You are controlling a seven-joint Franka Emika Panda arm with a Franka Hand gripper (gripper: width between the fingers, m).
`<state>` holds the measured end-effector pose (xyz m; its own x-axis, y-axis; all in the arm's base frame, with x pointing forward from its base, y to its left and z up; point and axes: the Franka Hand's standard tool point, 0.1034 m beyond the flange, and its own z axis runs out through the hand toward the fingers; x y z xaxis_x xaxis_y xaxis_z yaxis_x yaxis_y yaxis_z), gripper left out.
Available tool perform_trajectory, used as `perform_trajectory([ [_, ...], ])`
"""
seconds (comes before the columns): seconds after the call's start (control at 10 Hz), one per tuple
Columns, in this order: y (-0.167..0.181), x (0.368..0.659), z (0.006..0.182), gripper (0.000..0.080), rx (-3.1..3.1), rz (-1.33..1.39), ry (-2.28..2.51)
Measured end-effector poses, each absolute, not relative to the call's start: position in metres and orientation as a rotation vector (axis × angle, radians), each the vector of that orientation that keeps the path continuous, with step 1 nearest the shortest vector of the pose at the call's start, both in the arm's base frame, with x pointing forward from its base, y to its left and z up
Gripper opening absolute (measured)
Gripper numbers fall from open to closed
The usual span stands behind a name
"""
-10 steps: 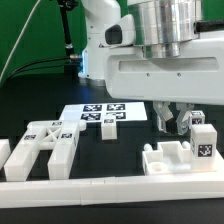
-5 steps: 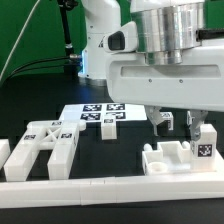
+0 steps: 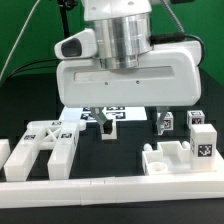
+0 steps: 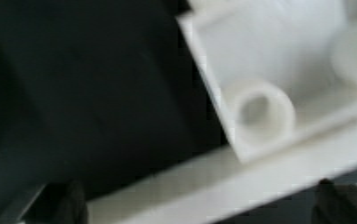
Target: Assemble chair
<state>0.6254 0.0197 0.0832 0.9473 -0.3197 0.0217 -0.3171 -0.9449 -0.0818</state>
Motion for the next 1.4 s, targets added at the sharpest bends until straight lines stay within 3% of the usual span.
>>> perform_trajectory([
  [0.5, 0.016, 0.621, 0.079, 0.0648, -3.082, -0.057, 0.028],
  [0.7, 0.009, 0.591, 0.063, 0.0648, -3.118, 0.060, -0.131],
  [0.8, 0.002, 0.575, 0.060, 0.0648, -3.108, 0.173, -0.108],
  [1.0, -0.002, 0.552, 0.074, 0.0648, -3.068, 0.447, -0.030],
  [1.4, 0.000, 0.542, 0.068, 0.0648, -2.959, 0.847, -0.030],
])
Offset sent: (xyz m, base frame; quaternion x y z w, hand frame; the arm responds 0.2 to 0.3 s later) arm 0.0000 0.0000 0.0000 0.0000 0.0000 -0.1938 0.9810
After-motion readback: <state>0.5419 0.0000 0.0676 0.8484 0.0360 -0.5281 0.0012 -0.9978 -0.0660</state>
